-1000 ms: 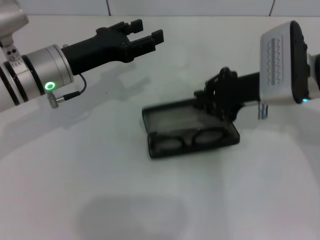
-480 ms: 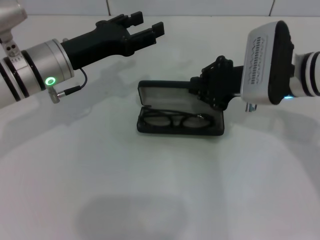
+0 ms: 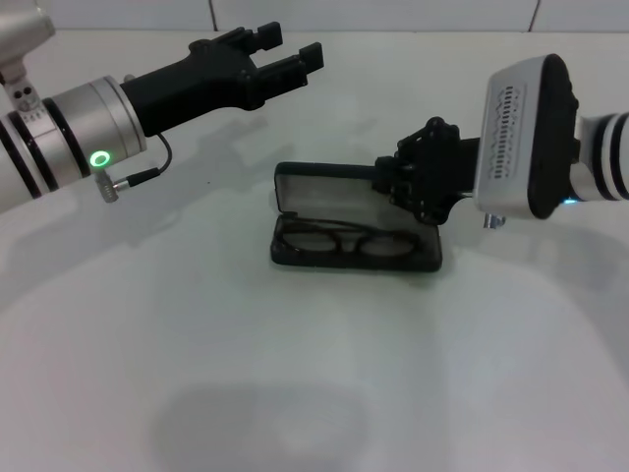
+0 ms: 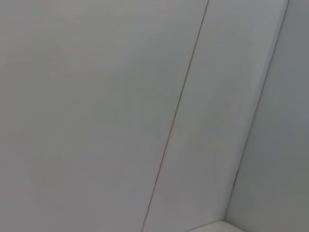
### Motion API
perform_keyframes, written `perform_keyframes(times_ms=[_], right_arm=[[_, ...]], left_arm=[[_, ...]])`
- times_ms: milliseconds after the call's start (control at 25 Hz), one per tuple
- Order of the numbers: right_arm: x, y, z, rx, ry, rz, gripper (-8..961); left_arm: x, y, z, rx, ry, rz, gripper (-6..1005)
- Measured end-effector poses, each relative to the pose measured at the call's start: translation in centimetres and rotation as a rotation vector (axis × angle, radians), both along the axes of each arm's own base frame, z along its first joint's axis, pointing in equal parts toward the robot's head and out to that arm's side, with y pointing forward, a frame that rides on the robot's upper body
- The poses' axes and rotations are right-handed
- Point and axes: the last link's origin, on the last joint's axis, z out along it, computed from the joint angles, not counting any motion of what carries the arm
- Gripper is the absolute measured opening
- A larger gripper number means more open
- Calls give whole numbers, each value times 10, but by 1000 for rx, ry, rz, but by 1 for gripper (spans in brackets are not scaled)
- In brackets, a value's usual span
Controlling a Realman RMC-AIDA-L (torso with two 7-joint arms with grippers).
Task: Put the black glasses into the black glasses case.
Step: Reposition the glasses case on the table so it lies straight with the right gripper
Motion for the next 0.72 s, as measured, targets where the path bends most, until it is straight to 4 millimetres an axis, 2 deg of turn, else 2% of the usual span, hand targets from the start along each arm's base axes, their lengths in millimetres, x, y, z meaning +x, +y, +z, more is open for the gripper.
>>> perform_keyframes(times_ms=[240,480,560,720], right_arm=[[0,-15,5,-21,32,12,197],[2,-25,11,-74,77,-13,440],[3,-27,15,-95,96,-26,489],[7,-30,22,-119,136,-58,488]], left_arm=[[-4,-2,0,0,2,10,760],[-5,-3,0,-5,7,13,760],[-6,-3,0,-11,7,16,760],[-7,-3,0,-16,7,21,760]])
